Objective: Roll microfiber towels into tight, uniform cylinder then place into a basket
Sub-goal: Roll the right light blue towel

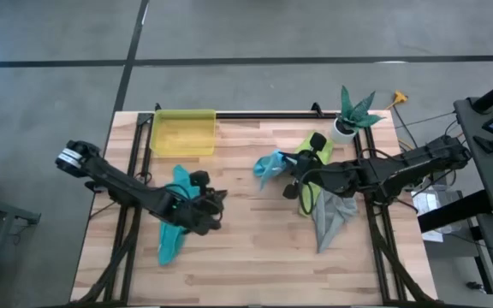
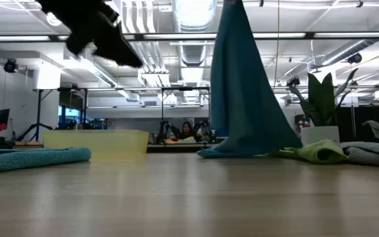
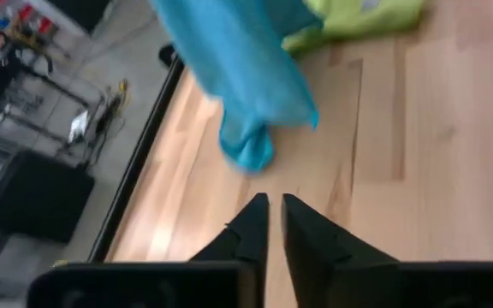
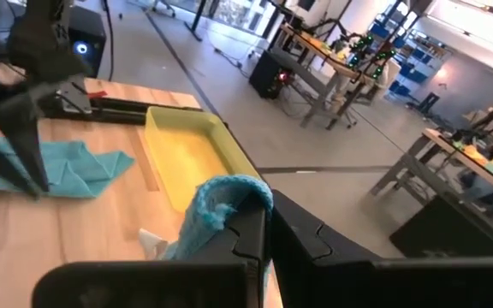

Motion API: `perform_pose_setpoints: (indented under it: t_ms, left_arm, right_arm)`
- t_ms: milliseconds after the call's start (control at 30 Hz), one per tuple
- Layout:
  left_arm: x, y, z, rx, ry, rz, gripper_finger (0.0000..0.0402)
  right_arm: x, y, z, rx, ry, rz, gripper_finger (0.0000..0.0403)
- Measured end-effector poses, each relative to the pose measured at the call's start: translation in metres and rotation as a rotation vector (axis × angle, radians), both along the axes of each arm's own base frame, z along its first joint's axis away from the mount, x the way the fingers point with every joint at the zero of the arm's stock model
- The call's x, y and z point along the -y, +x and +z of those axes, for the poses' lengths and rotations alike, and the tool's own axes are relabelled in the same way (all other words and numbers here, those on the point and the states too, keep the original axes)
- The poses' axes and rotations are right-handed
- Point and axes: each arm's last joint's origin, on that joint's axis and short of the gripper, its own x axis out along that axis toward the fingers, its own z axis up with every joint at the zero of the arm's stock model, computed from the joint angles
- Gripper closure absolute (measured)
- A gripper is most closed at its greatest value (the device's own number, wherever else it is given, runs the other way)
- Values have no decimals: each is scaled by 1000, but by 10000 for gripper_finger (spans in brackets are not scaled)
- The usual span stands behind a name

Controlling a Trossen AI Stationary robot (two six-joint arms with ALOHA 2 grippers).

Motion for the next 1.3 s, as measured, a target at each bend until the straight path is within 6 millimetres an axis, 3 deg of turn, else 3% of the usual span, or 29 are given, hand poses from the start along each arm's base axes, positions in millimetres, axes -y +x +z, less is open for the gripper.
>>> perform_pose_setpoints:
  t_ms: [433,600,1000,1300]
  left_arm:
    - [-15,53,-58,270,-79,28,157]
    - [-9,76,-72,337,-79,13,99]
    - [-6,135,-84,420,-28,142,79]
    - [-29,145,-96,371,120,327,79]
  right_arm:
    - [0,1,1,30,31,-6,394]
    - [0,1,1,29,31,-6,394]
    - [0,1,1,37,43,-9,394]
    - [0,1,-1,24,42,-10,394]
